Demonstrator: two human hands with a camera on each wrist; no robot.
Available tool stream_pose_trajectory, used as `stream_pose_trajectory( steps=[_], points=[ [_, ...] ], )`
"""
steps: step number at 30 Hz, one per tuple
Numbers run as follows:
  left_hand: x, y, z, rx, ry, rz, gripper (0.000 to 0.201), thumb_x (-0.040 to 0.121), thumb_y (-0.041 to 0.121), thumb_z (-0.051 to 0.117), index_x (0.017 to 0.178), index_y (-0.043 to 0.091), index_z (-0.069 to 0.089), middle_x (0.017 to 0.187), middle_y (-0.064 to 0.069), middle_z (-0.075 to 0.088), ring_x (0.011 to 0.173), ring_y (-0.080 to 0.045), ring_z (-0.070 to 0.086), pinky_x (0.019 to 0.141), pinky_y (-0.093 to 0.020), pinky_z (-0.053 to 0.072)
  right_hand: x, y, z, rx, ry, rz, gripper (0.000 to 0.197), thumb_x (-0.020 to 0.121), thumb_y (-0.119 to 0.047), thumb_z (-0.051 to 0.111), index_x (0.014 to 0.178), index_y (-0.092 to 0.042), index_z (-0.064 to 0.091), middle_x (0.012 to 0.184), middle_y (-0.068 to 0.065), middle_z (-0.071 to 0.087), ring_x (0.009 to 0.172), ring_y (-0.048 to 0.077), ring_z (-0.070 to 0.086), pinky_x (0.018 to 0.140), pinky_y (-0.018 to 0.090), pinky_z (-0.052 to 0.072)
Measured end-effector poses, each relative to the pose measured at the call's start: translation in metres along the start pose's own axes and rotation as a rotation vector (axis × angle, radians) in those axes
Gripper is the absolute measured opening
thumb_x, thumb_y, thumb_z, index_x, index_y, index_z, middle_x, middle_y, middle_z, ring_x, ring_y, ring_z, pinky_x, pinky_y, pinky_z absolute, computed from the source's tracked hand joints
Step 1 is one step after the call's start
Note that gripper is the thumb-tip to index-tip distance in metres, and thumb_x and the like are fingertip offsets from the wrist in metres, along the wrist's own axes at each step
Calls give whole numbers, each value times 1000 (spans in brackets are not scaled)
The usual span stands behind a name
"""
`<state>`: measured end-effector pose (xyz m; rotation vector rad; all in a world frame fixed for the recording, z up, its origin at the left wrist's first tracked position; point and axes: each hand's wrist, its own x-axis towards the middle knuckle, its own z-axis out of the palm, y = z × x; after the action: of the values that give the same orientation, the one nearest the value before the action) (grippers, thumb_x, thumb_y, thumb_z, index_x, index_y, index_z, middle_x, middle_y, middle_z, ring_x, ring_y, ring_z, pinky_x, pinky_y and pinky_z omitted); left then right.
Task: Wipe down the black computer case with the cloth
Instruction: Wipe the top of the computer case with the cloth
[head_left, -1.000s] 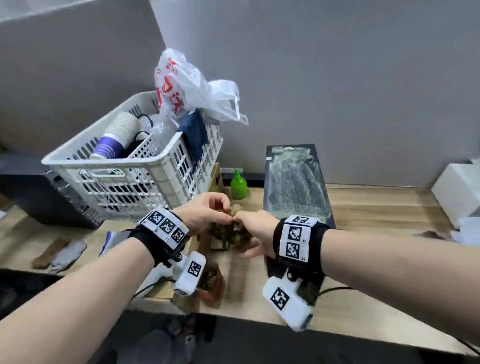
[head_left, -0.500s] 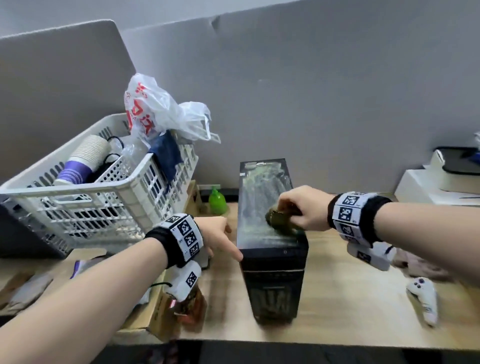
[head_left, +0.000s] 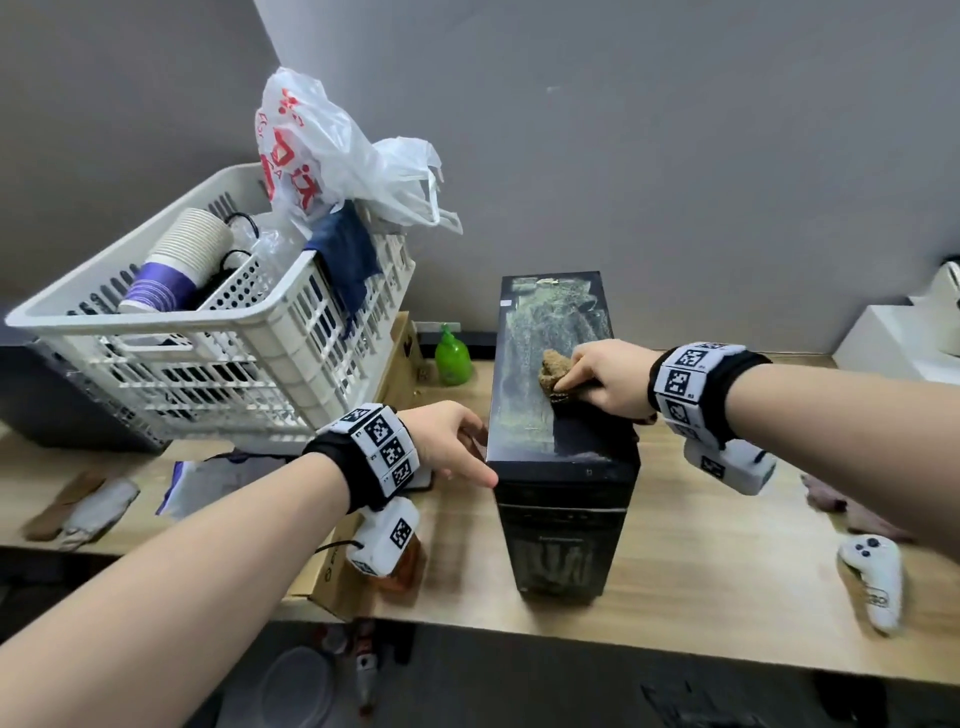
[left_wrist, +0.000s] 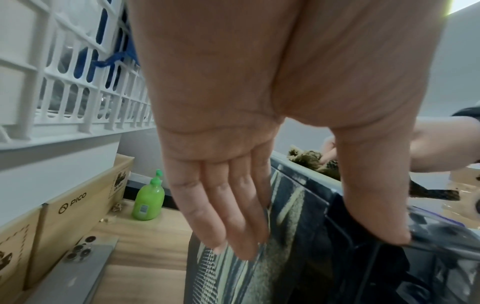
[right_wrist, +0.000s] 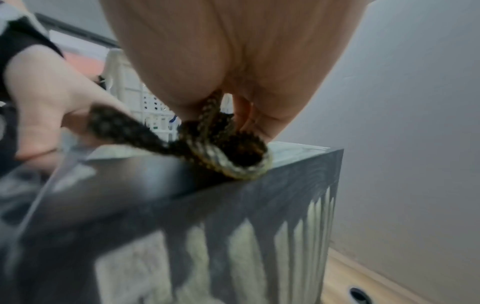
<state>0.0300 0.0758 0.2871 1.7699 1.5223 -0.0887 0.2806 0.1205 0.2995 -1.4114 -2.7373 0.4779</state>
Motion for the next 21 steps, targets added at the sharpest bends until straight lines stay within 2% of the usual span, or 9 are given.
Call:
stream_pose_trajectory(
  steps=[2, 4, 7, 9, 11, 13, 16, 19, 21],
  points=[
    [-1, 2, 1, 49, 43, -15, 56, 70, 33, 87, 116, 19, 60, 93, 6, 67, 88, -15, 65, 79, -27, 54, 3, -7, 0, 7, -37, -6, 34, 91, -16, 53, 121, -28, 66, 118, 1, 57, 114, 23, 55, 98, 24, 40],
    [1, 1, 3, 89, 74, -27, 73, 65, 39, 89, 127, 17, 55, 103, 3, 66, 96, -17, 67, 84, -29, 54, -4, -20, 7, 20, -102, -79, 37, 91, -15, 53, 121, -30, 66, 115, -3, 55, 110, 19, 54, 96, 22, 38],
    [5, -4, 3, 93, 77, -62, 95, 58, 47, 89, 137, 18, 46, 105, 8, 62, 97, -13, 65, 89, -28, 54, -17, -39, 17, 68, -191, -208, 35, 90, -17, 56, 121, -31, 66, 112, -6, 55, 105, 14, 54, 96, 24, 40],
    [8, -4, 2, 102, 70, -80, 106, 53, 52, 89, 141, 19, 41, 104, 9, 63, 96, -11, 65, 92, -32, 54, -16, -42, 19, 72, -209, -242, 34, 91, -18, 57, 121, -29, 66, 107, -8, 54, 103, 14, 54, 92, 21, 39],
    [10, -3, 0, 128, 61, -89, 113, 47, 56, 88, 141, 20, 38, 108, 9, 63, 98, -11, 65, 93, -34, 54, -10, -41, 18, 81, -197, -237, 31, 92, -18, 57, 120, -28, 67, 105, -8, 54, 103, 17, 56, 90, 20, 39],
    [13, -2, -2, 147, 47, -94, 123, 36, 62, 84, 142, 19, 36, 114, 8, 61, 103, -13, 63, 96, -35, 52, 3, -39, 16, 72, -155, -193, 31, 94, -17, 55, 121, -27, 66, 112, -3, 57, 107, 20, 56, 94, 22, 39],
    [13, -2, -3, 149, 43, -121, 135, 28, 66, 81, 144, 17, 32, 112, 10, 60, 105, -14, 62, 97, -36, 52, 23, -41, 11, 48, -82, -114, 34, 95, -13, 52, 124, -25, 64, 120, 2, 57, 113, 24, 54, 96, 24, 37],
    [14, -2, -3, 183, 54, -157, 133, 25, 70, 82, 138, 19, 34, 113, 7, 61, 105, -16, 61, 95, -37, 53, 27, -46, 13, 79, -68, -89, 37, 93, -8, 50, 122, -25, 66, 119, 0, 57, 112, 23, 55, 91, 19, 35],
    [18, -4, -3, 204, 59, -165, 125, 20, 77, 82, 124, 20, 42, 111, 5, 62, 104, -19, 62, 93, -38, 53, 22, -50, 18, 122, -90, -122, 38, 91, -6, 51, 118, -26, 69, 118, -3, 58, 110, 20, 56, 95, 20, 37]
  ],
)
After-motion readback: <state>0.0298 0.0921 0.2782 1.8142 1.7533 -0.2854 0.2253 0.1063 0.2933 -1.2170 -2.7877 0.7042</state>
